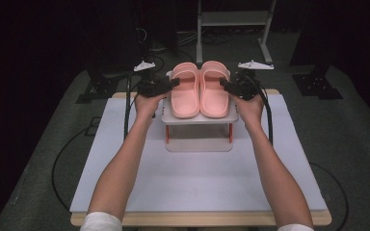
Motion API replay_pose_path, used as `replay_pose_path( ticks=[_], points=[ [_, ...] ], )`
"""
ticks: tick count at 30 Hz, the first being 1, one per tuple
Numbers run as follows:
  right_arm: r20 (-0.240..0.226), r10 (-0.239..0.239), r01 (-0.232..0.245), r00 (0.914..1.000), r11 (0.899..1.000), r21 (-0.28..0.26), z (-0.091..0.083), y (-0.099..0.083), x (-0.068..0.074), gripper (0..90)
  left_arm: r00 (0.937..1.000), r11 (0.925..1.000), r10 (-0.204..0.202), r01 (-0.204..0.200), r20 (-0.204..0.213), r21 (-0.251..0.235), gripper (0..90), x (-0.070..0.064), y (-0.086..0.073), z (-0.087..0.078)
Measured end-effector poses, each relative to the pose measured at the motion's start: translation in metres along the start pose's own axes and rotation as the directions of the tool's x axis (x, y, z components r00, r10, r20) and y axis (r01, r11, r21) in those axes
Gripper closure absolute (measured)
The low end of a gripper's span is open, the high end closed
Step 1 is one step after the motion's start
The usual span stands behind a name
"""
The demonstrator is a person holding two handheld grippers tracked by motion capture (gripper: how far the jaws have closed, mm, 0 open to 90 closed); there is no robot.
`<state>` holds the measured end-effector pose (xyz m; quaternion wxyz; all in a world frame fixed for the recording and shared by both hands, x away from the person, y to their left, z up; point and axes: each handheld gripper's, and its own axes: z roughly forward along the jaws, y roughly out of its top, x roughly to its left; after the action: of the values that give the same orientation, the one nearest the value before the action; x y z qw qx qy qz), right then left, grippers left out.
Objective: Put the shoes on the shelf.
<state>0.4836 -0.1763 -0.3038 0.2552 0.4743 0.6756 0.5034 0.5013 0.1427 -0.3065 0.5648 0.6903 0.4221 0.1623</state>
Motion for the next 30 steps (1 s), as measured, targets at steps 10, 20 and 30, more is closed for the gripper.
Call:
replay_pose_path(
  ticks=[10, 20, 30],
  points=[
    [-0.007, -0.007, 0.007, 0.9999, 1.000, -0.010, -0.014, -0.004, 0.003, 49.2, 0.9998, 0.9997, 0.021, -0.021, 0.004, -0.007, 43.5, -0.007, -0.002, -0.012],
    [-0.032, -0.015, 0.014, 0.9994, 1.000, -0.023, -0.033, -0.012, 0.000, 47.9, 0.9979, 0.9980, 0.060, -0.060, 0.023, -0.020, 43.4, -0.021, -0.004, -0.024],
    [-0.052, -0.023, 0.022, 0.9984, 0.999, -0.036, -0.053, -0.023, -0.002, 45.7, 0.9961, 0.9966, 0.079, -0.078, 0.038, -0.027, 42.2, -0.025, -0.012, -0.038]
  ],
)
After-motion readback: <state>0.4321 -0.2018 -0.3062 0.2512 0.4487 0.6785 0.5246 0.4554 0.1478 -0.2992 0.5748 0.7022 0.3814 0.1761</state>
